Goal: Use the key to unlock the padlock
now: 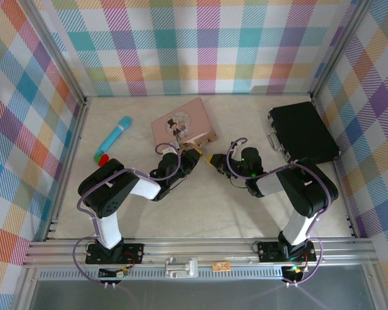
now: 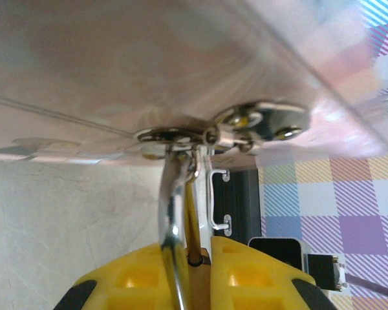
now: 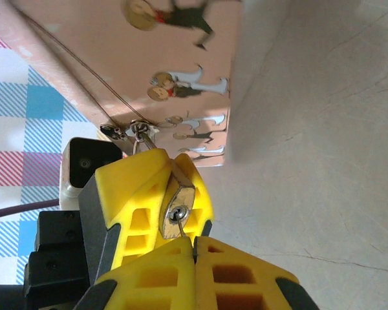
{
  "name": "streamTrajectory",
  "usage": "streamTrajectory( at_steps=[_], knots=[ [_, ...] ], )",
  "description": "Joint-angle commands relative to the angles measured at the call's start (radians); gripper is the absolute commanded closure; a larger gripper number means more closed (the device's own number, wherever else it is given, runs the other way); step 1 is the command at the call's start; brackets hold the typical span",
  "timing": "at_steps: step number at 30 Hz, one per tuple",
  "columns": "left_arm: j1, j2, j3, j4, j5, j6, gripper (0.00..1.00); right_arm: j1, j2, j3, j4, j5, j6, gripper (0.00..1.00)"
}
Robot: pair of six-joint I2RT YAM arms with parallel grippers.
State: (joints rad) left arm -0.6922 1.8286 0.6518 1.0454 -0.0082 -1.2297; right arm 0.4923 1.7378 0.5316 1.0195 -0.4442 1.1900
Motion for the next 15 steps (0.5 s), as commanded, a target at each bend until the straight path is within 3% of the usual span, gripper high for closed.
streamTrajectory(
  at_steps=[1, 15],
  knots=[
    [-0.052, -0.020, 0.040, 0.120, 0.094, -0.024, 1.00, 0.015, 0.022, 0.047, 0.052, 0.030, 0.038, 1.00],
    [-0.067, 0.048, 0.067, 0.219, 0.108, -0.092, 1.00, 0.039, 0.061, 0.064, 0.029, 0.032, 0.256, 1.00]
  ],
)
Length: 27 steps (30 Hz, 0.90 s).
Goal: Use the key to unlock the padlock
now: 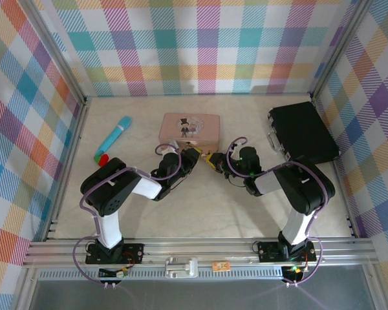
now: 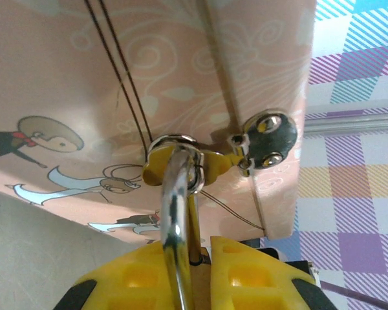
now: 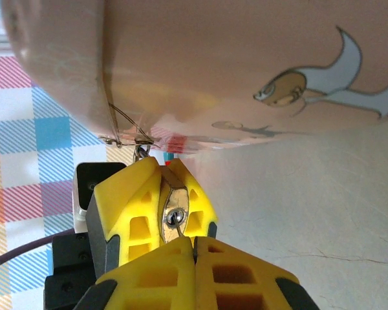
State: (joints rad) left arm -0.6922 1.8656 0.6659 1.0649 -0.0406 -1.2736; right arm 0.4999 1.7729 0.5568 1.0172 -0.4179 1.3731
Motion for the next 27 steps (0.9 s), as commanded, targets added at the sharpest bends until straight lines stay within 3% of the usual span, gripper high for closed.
streamTrajectory(
  at_steps=[1, 5, 17, 23, 27],
  knots=[
    [-0.069, 0.020, 0.054, 0.207, 0.140, -0.051, 1.00, 0.031, 0.025, 0.040, 0.025, 0.000, 0.088, 1.00],
    [-0.073, 0.026, 0.054, 0.221, 0.145, -0.053, 1.00, 0.031, 0.024, 0.048, 0.022, -0.008, 0.131, 1.00],
    [-0.075, -0.014, 0.010, 0.231, 0.181, -0.101, 1.00, 0.026, 0.011, 0.076, -0.096, 0.017, -0.111, 1.00],
    [-0.073, -0.003, 0.028, 0.219, 0.195, -0.107, 1.00, 0.043, -0.044, 0.103, -0.238, 0.061, -0.417, 1.00],
    [-0.073, -0.005, 0.019, 0.193, 0.183, -0.096, 1.00, 0.055, -0.083, 0.106, -0.280, 0.087, -0.480, 1.00]
  ],
)
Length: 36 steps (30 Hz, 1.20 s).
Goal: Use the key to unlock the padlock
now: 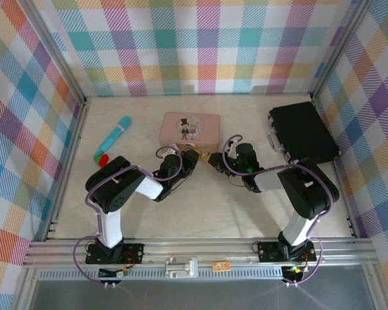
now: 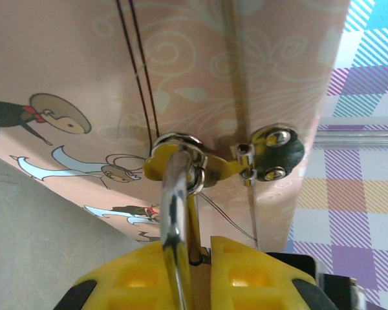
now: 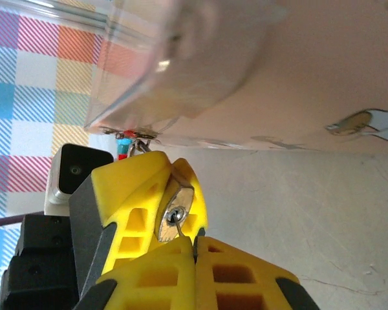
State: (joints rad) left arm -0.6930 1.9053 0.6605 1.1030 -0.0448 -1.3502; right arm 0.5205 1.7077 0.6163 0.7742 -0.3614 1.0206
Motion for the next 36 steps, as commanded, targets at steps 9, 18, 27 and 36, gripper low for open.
streamTrajectory(
  at_steps=[9, 18, 27, 36],
  knots=[
    [-0.073, -0.050, 0.033, 0.150, 0.190, 0.002, 1.00, 0.028, 0.020, 0.076, -0.046, -0.011, 0.137, 1.00],
    [-0.079, -0.080, 0.013, 0.149, 0.190, 0.020, 1.00, 0.026, 0.126, 0.040, 0.122, -0.026, 0.491, 1.00],
    [-0.081, -0.089, 0.017, 0.173, 0.211, -0.007, 1.00, 0.008, 0.239, 0.045, 0.256, -0.053, 0.531, 1.00],
    [-0.069, -0.138, -0.009, 0.098, 0.233, 0.025, 1.00, -0.020, 0.174, 0.018, 0.250, -0.087, 0.416, 1.00]
  ],
)
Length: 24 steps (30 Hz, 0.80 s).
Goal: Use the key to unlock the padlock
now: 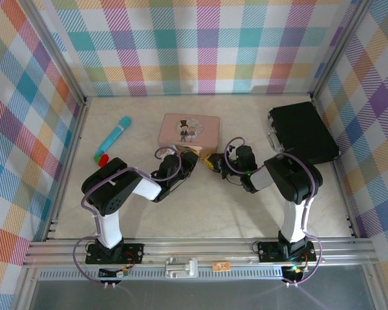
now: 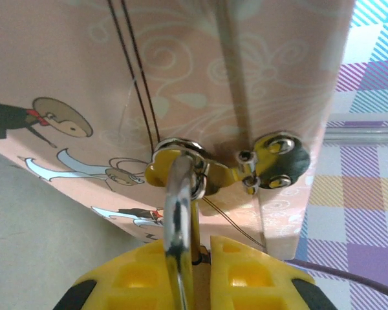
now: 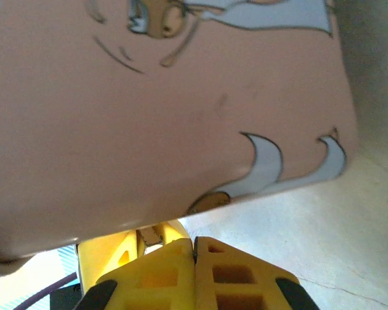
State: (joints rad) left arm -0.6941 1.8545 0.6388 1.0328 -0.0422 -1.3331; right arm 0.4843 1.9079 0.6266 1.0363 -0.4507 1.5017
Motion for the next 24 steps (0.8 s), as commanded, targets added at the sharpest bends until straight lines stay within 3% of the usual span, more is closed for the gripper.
streamTrajectory(
  at_steps=[1, 9, 20, 24],
  knots=[
    [-0.068, -0.086, 0.014, 0.166, 0.234, 0.008, 1.00, 0.019, -0.036, 0.017, -0.030, -0.004, -0.072, 1.00],
    [-0.072, -0.076, 0.023, 0.147, 0.199, 0.025, 1.00, 0.052, -0.039, 0.020, -0.010, 0.027, 0.006, 1.00],
    [-0.113, -0.083, 0.051, 0.015, 0.007, 0.096, 1.00, 0.121, -0.138, -0.026, -0.087, 0.185, 0.030, 1.00],
    [-0.115, -0.081, 0.053, -0.018, -0.008, 0.094, 1.00, 0.123, -0.173, -0.045, -0.099, 0.203, 0.018, 1.00]
  ],
)
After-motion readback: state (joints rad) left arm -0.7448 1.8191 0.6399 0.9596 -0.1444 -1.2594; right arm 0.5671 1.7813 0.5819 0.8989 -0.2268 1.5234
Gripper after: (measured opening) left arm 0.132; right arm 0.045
